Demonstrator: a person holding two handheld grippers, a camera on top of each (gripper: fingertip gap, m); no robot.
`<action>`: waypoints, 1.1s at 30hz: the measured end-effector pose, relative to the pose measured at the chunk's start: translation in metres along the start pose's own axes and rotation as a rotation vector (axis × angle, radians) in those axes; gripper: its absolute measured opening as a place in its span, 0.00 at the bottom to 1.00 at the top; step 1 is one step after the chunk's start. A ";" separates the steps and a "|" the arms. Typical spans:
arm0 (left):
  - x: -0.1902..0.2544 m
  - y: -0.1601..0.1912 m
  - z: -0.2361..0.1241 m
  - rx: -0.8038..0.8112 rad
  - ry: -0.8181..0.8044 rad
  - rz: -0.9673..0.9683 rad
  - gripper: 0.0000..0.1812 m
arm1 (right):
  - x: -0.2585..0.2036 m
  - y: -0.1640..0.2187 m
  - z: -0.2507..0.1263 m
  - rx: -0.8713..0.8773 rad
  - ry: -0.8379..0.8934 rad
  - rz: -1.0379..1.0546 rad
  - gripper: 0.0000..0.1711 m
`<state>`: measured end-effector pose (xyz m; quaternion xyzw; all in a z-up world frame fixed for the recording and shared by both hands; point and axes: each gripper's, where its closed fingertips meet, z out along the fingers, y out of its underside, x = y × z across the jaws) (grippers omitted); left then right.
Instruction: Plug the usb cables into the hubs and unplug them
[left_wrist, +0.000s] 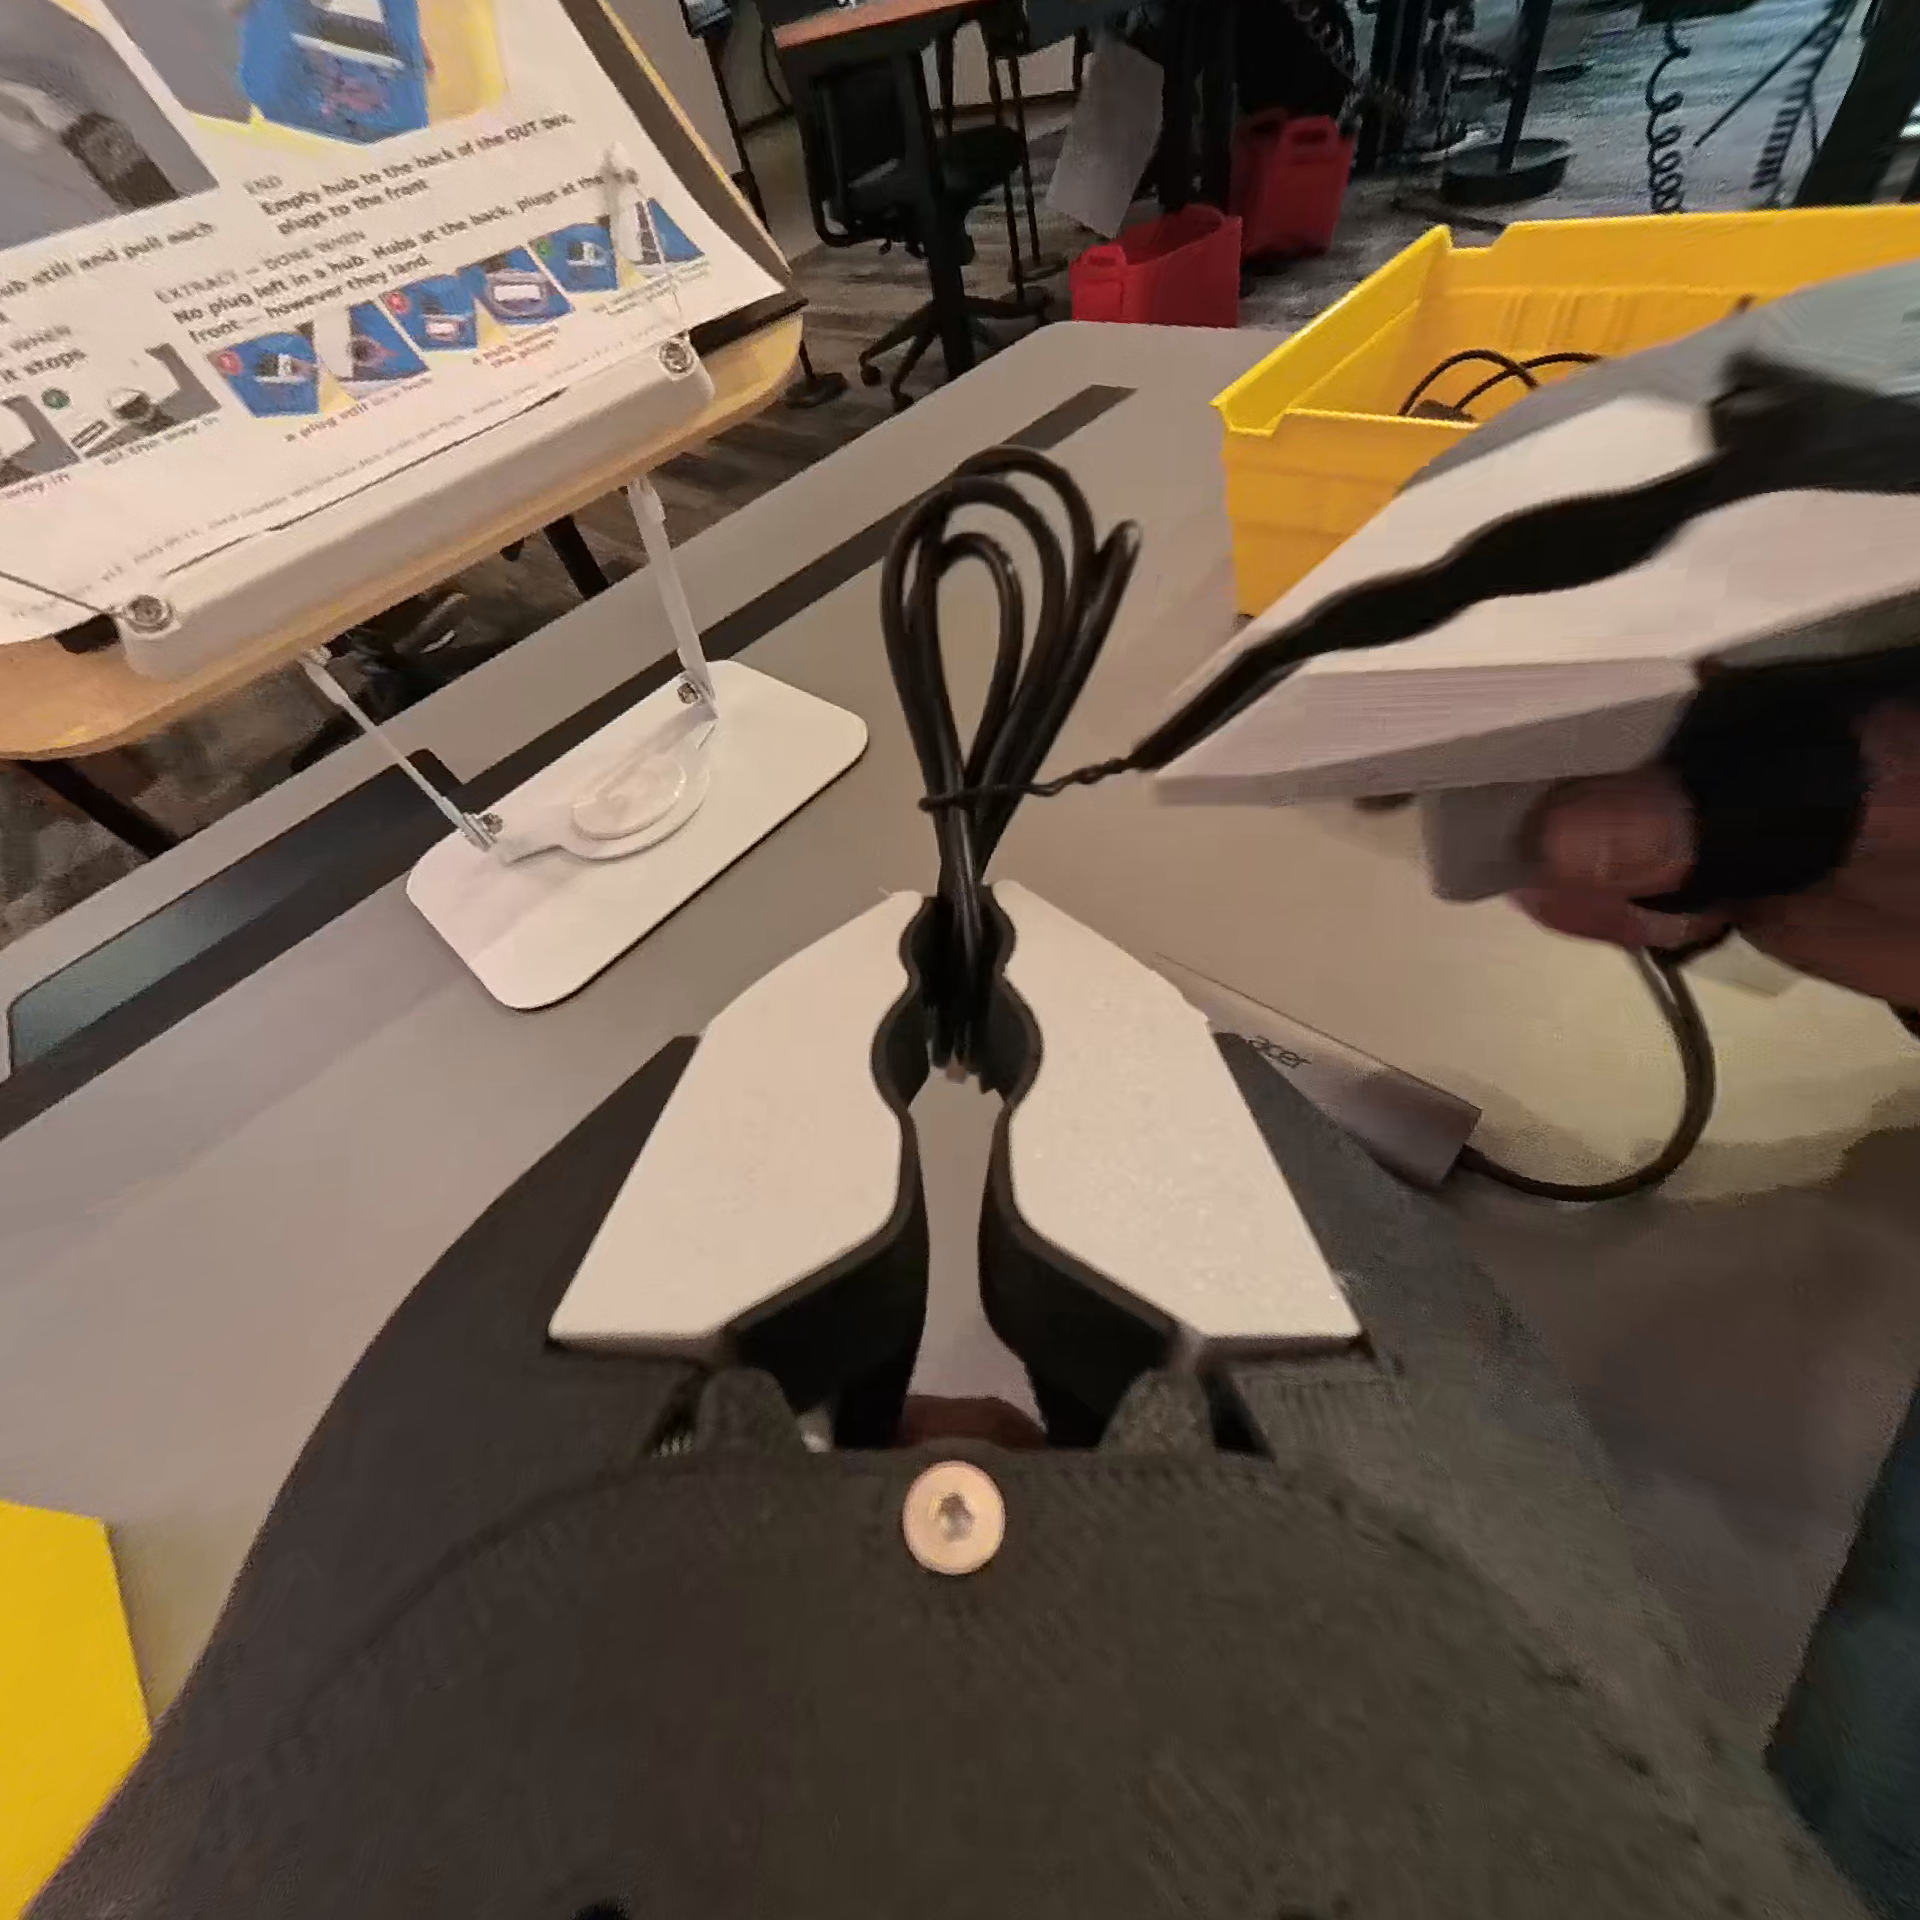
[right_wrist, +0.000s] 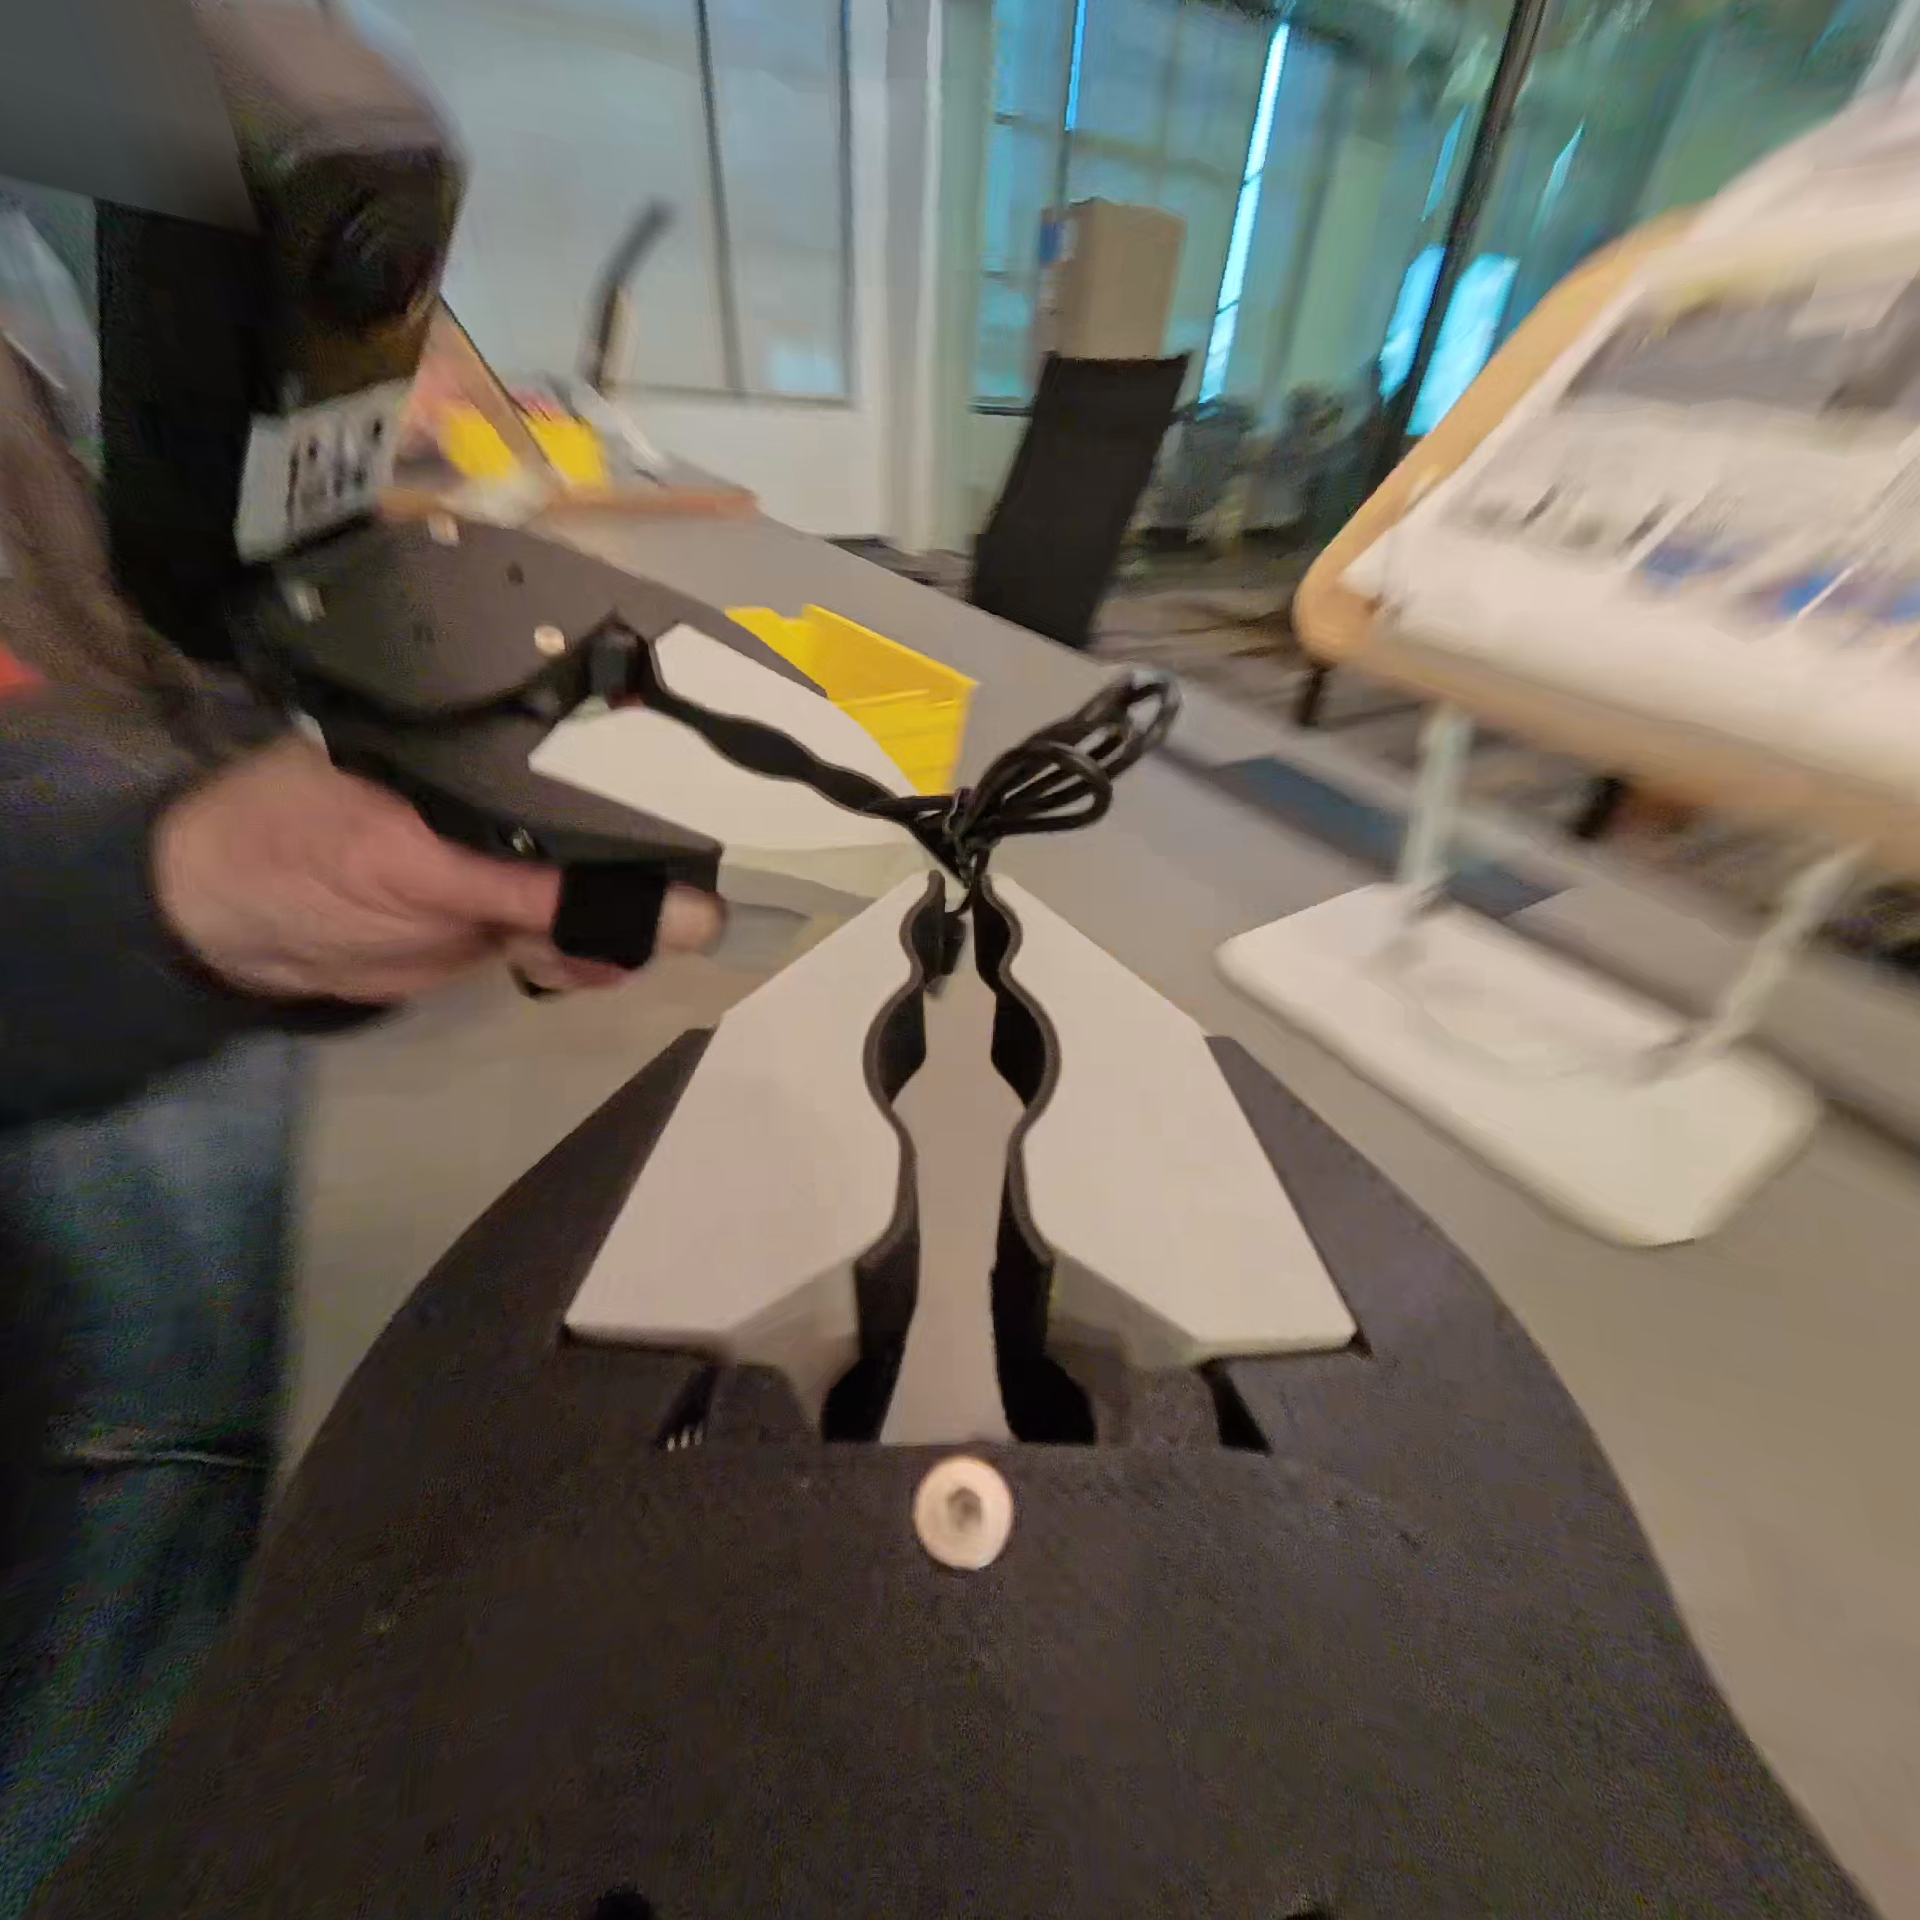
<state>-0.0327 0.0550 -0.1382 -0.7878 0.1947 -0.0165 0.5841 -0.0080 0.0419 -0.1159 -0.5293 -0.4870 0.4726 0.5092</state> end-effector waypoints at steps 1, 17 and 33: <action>-0.001 -0.001 -0.001 0.000 0.010 -0.018 0.03 | 0.000 -0.005 -0.002 -0.018 0.057 -0.156 0.01; 0.010 -0.005 0.000 -0.037 0.049 -0.015 0.03 | 0.004 -0.002 0.012 -0.228 0.265 -0.845 0.00; 0.013 0.007 0.013 -0.091 0.014 0.171 0.02 | 0.007 -0.011 0.004 -0.103 -0.002 -0.133 0.00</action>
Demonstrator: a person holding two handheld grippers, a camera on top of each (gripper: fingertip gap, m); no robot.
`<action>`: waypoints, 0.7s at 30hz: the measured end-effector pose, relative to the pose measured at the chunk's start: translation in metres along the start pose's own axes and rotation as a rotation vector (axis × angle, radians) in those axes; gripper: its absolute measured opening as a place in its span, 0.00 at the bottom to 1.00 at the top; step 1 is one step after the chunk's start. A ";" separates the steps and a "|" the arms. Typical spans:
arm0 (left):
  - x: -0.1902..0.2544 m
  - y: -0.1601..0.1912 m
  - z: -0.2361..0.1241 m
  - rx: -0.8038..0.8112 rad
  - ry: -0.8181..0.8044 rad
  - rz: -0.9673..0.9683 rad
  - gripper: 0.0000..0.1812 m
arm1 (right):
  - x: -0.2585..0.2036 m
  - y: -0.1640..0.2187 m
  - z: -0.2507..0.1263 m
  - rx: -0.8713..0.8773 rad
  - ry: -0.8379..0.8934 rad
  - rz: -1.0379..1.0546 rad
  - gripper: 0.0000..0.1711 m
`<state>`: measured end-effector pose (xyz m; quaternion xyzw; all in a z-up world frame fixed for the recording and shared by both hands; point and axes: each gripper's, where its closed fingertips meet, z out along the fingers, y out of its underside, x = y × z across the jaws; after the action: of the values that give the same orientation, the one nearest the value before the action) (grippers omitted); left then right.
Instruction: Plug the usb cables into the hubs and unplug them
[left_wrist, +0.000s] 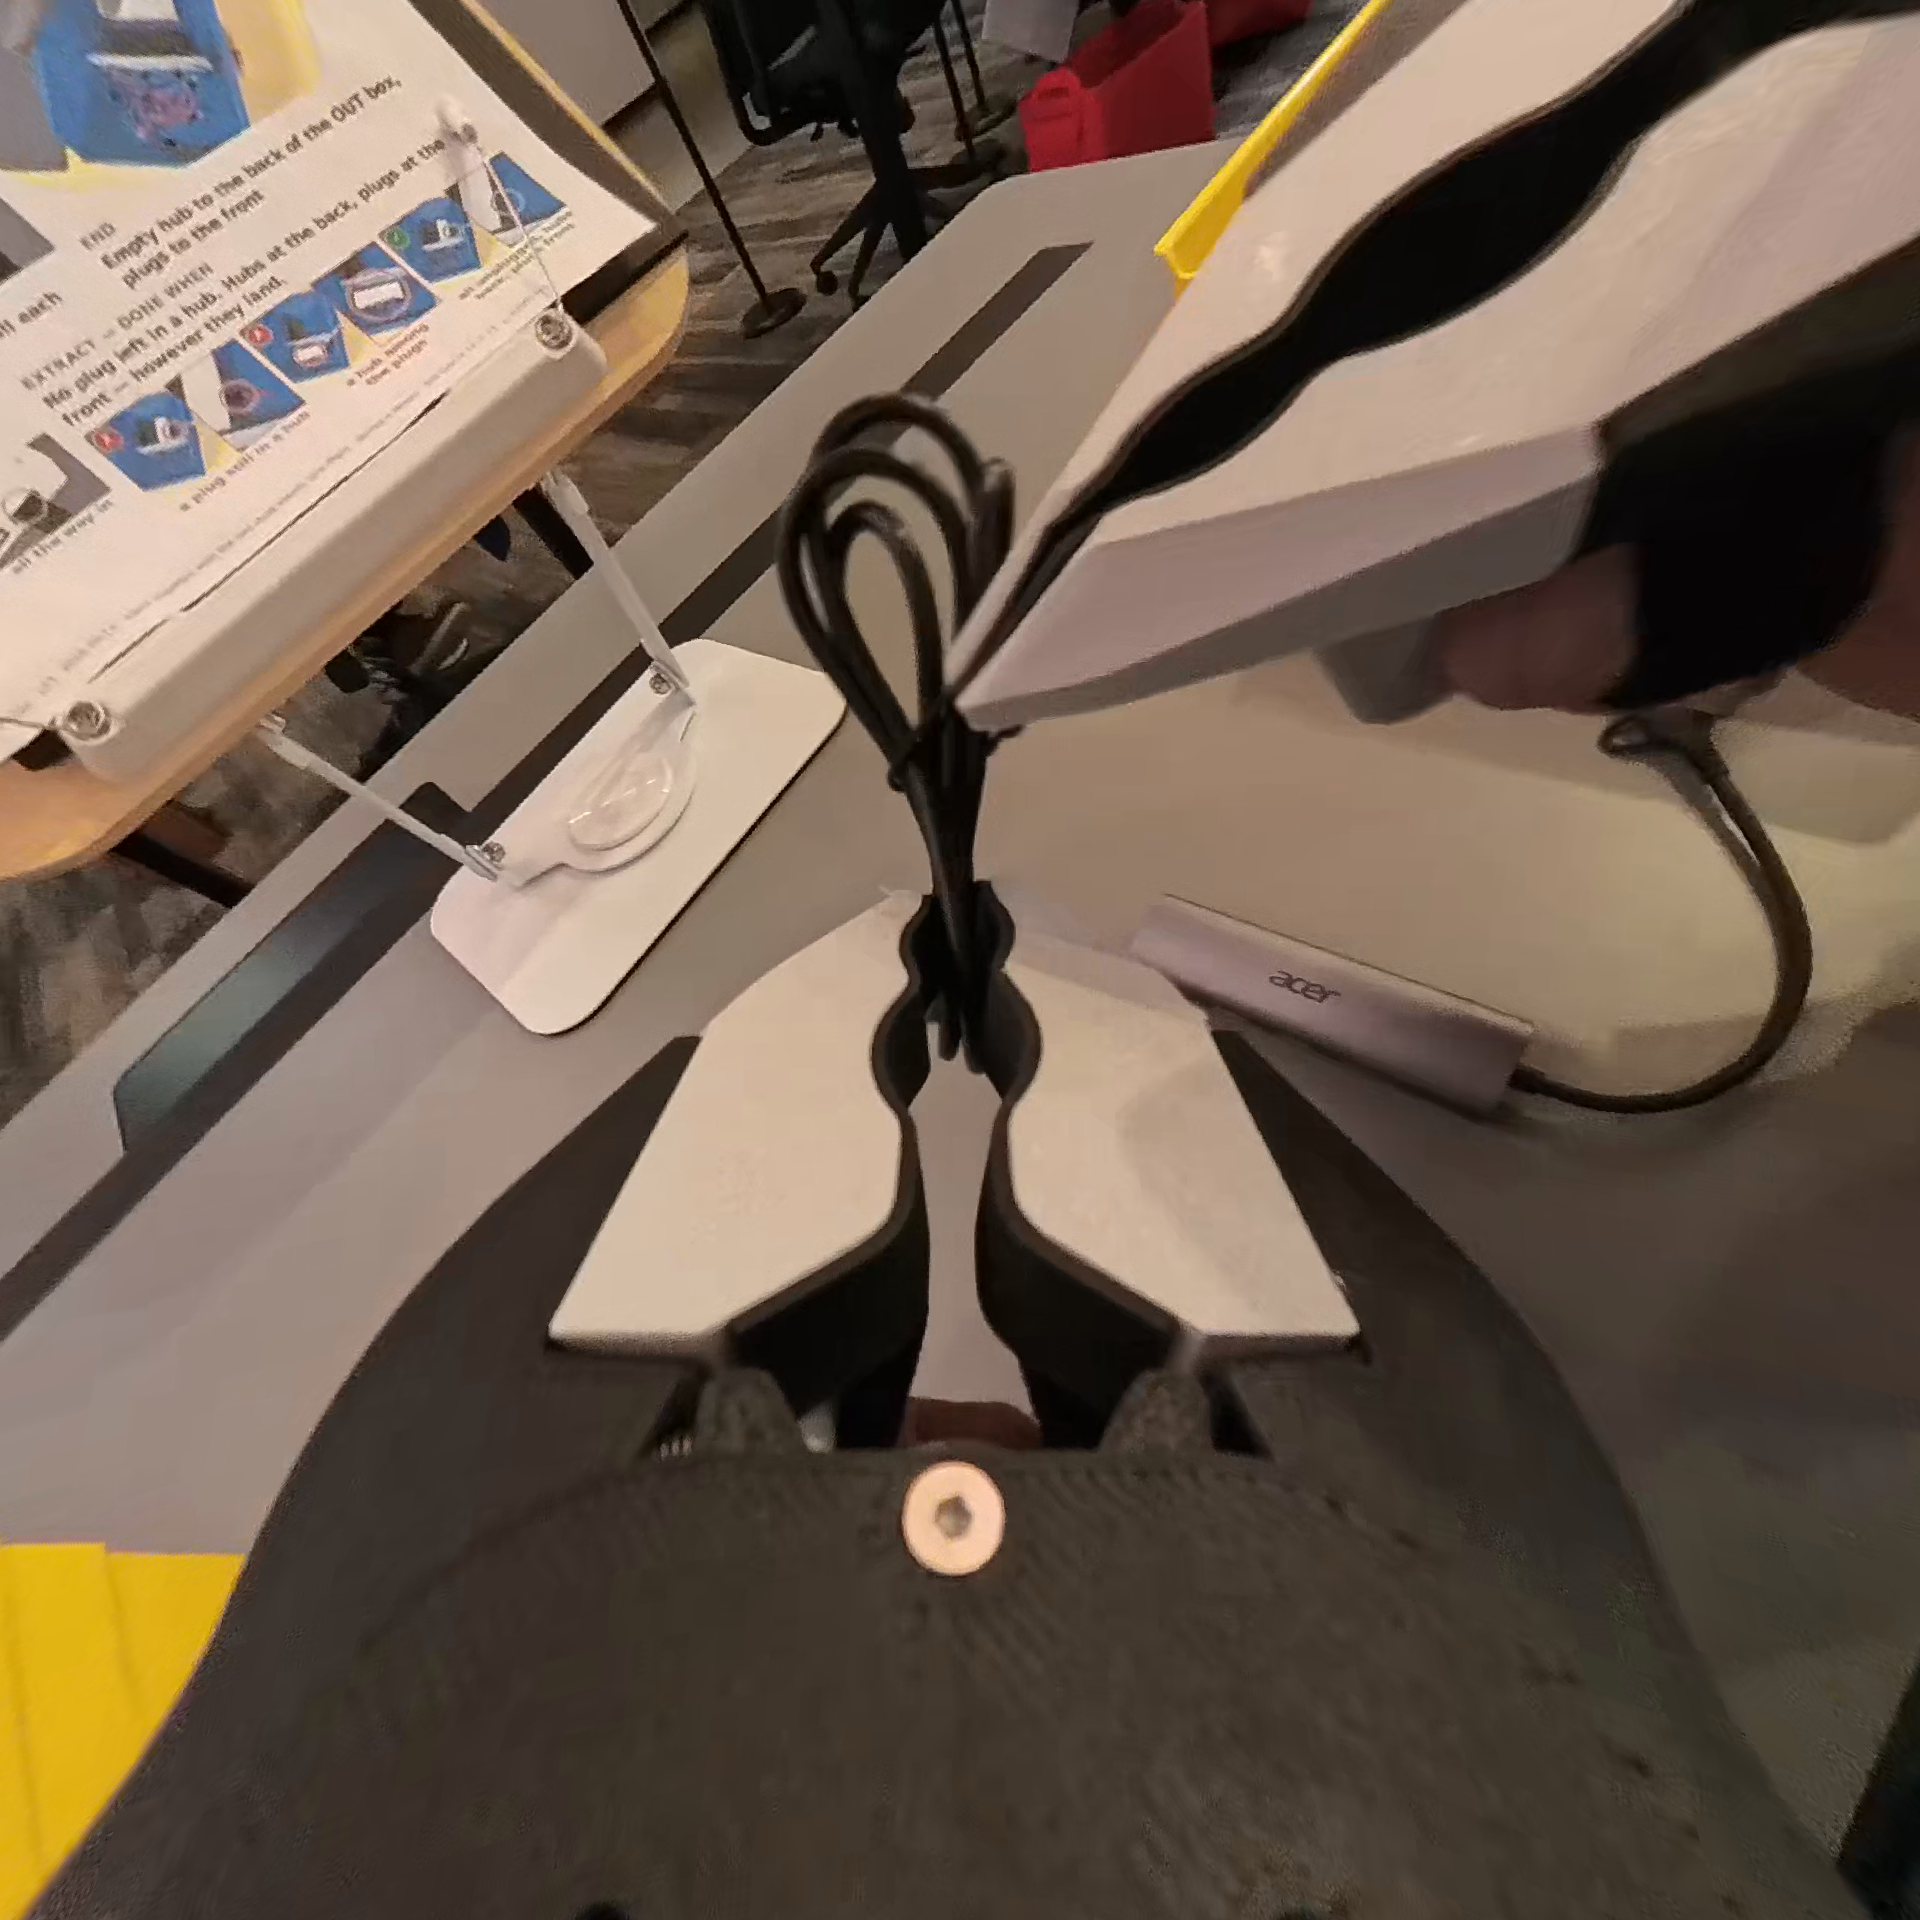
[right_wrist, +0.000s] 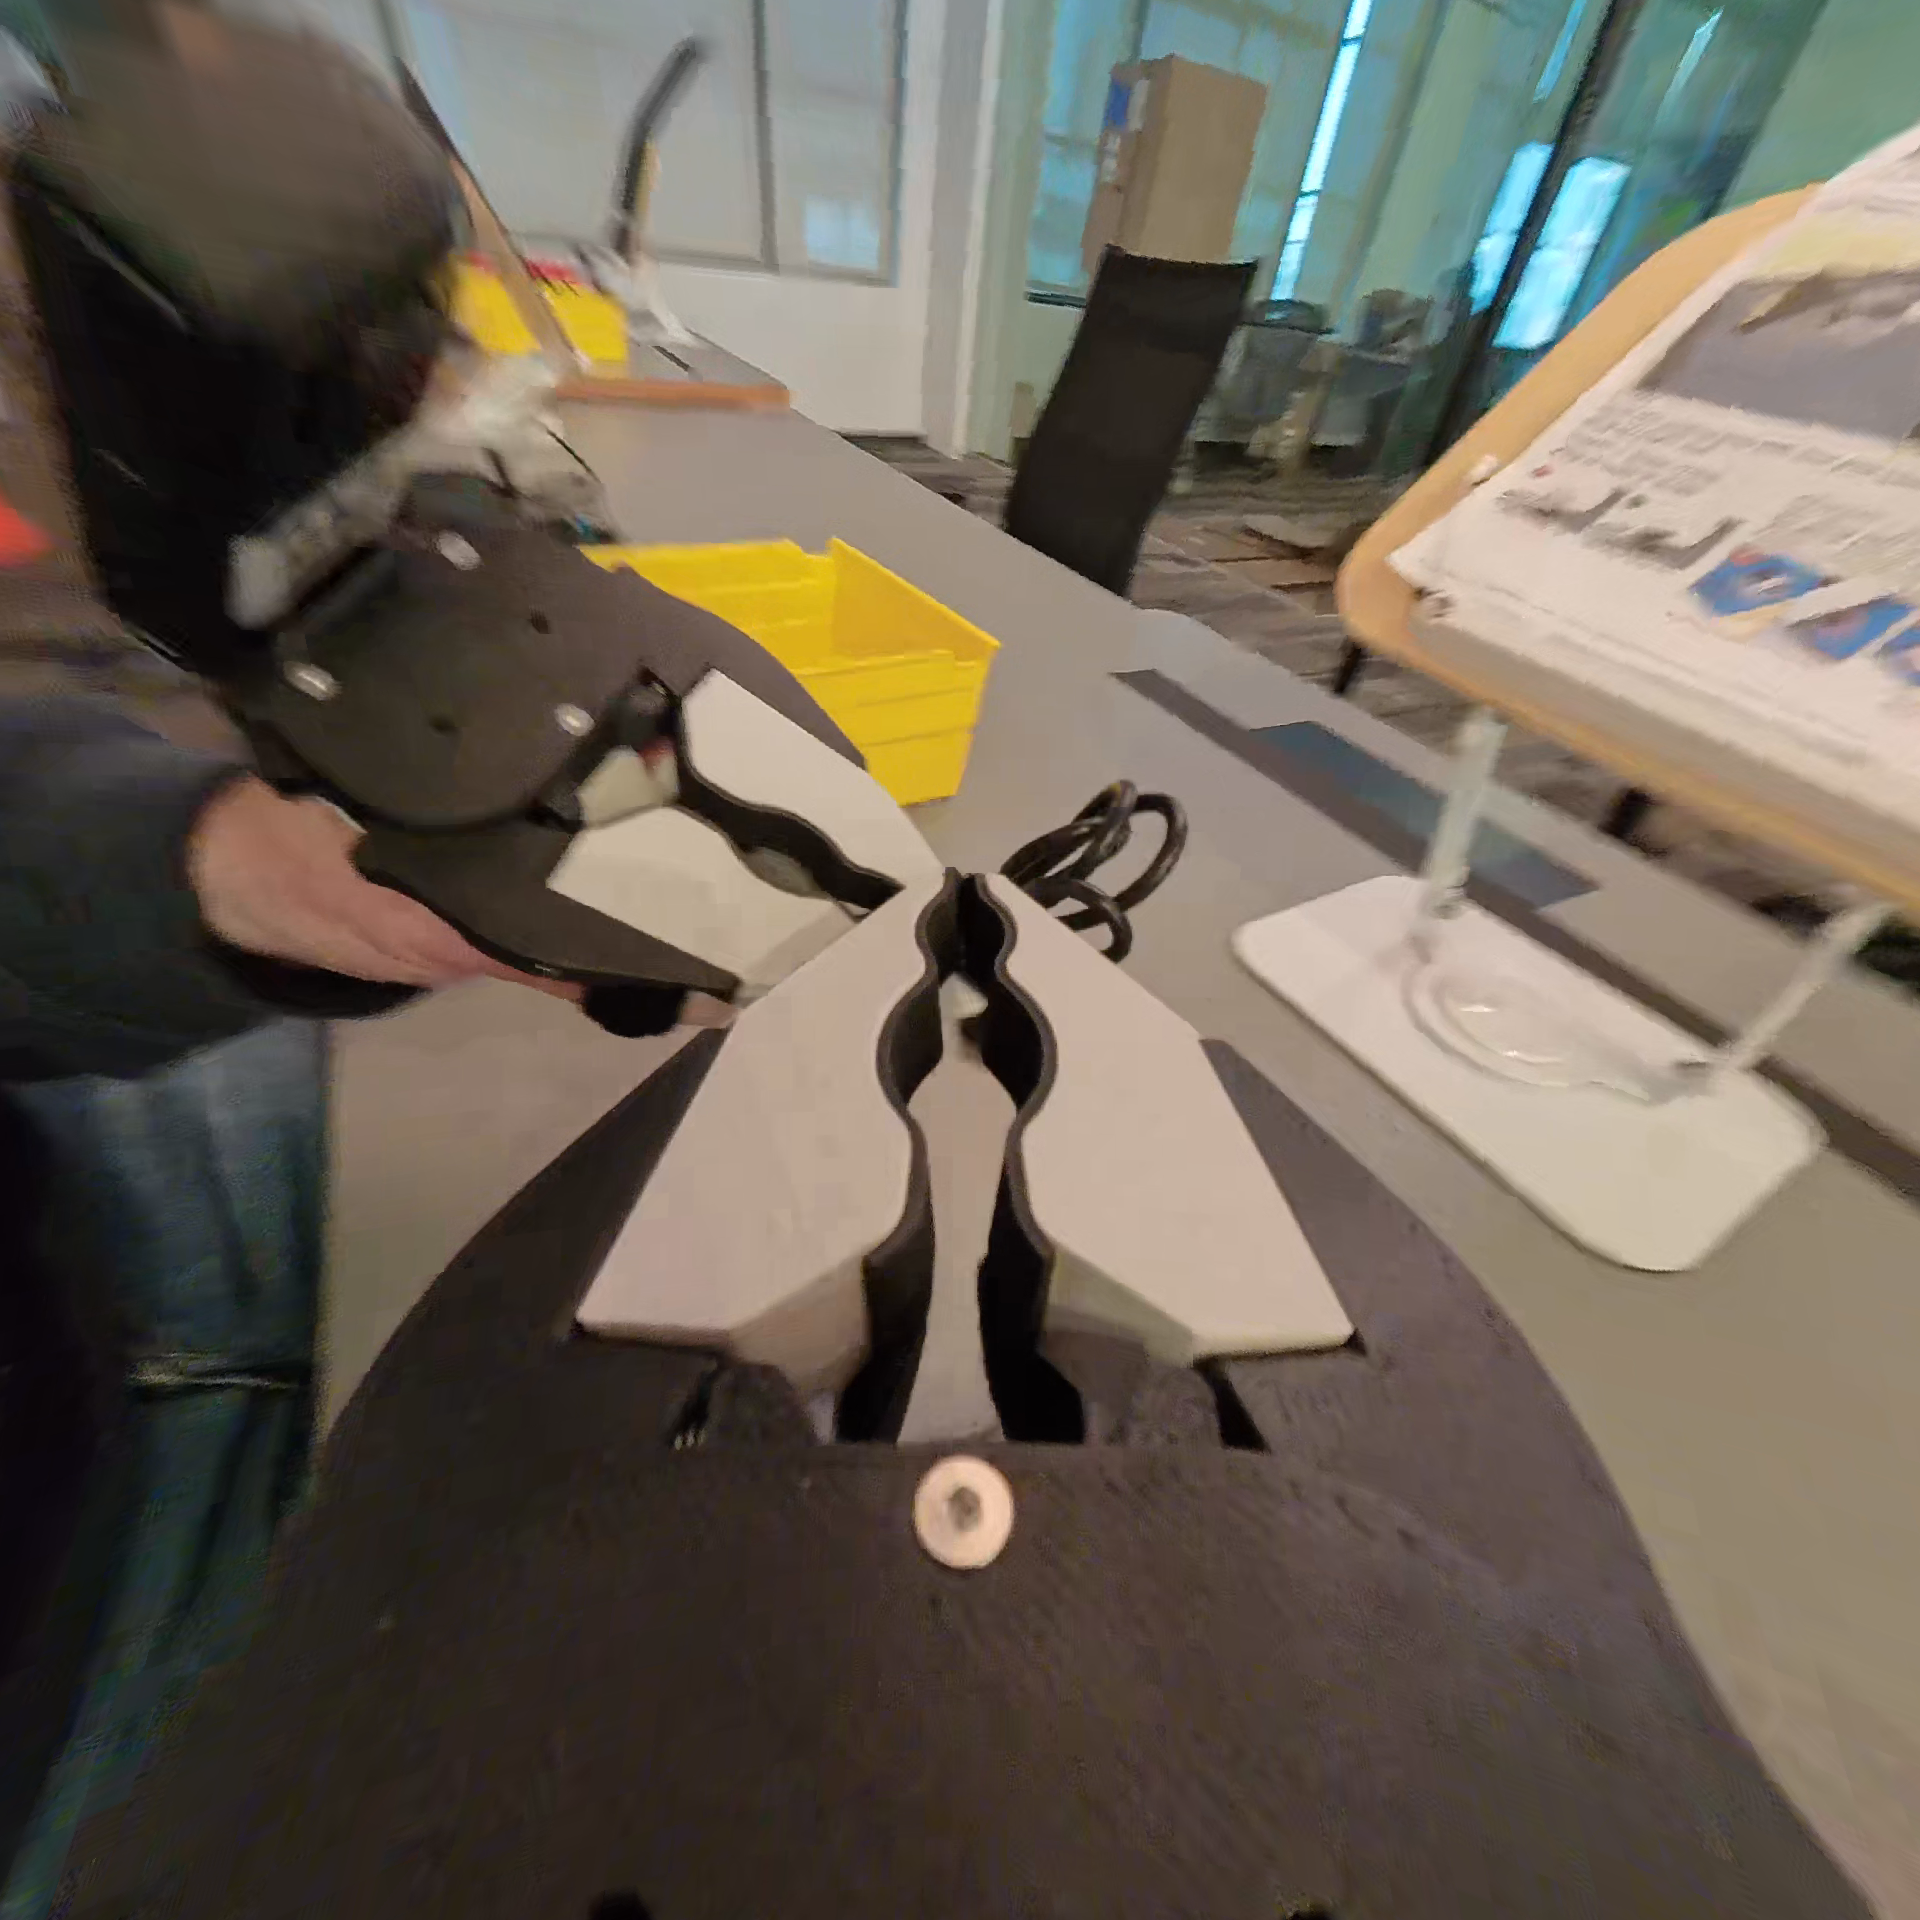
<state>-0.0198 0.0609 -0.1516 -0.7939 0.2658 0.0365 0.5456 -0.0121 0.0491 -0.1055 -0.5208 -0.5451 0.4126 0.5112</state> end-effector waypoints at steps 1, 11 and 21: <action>-0.003 -0.002 -0.001 0.014 0.005 -0.030 0.02 | -0.003 -0.003 -0.001 0.018 -0.043 0.071 0.00; 0.002 -0.009 -0.009 0.096 0.173 -0.136 0.04 | 0.000 -0.001 -0.010 0.079 -0.153 0.278 0.00; 0.008 -0.013 -0.002 0.045 0.168 -0.120 0.04 | -0.016 0.005 -0.002 0.002 -0.170 0.129 0.00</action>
<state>-0.0078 0.0598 -0.1426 -0.7963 0.2634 -0.0686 0.5402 -0.0101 0.0339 -0.1123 -0.5174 -0.5514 0.4879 0.4361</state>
